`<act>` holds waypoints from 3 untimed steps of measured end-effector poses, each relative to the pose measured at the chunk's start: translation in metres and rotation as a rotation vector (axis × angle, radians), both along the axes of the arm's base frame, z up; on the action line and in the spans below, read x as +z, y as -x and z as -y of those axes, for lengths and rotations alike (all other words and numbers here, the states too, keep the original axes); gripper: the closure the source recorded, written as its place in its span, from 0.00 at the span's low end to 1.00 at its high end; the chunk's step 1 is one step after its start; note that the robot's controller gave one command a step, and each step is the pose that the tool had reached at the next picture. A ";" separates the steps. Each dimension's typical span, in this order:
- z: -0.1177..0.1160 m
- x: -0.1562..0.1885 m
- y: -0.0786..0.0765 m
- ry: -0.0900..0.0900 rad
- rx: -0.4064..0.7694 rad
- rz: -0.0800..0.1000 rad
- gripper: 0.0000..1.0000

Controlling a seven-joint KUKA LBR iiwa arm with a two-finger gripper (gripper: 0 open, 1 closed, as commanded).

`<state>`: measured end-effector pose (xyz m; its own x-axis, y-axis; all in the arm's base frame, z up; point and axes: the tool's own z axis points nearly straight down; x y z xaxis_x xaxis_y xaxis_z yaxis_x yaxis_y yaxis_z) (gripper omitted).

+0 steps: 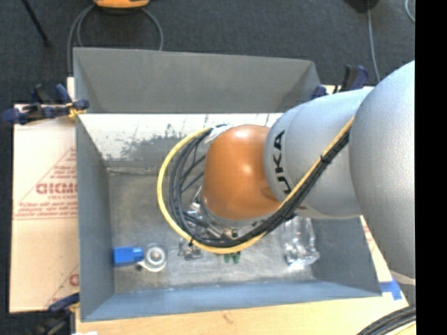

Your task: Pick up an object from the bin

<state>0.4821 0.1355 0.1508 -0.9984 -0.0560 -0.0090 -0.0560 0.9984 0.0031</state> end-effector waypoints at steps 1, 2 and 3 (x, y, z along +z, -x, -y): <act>0.001 -0.004 0.001 0.003 0.000 -0.007 0.00; -0.061 -0.070 0.000 0.001 0.069 0.001 0.00; -0.059 -0.068 0.001 0.003 0.065 -0.005 1.00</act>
Offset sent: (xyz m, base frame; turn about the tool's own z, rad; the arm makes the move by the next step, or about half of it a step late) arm 0.0000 0.0000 0.0000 0.0000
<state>0.4814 0.1941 0.0832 -0.9927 -0.1203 -0.0033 -0.1203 0.9927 0.0008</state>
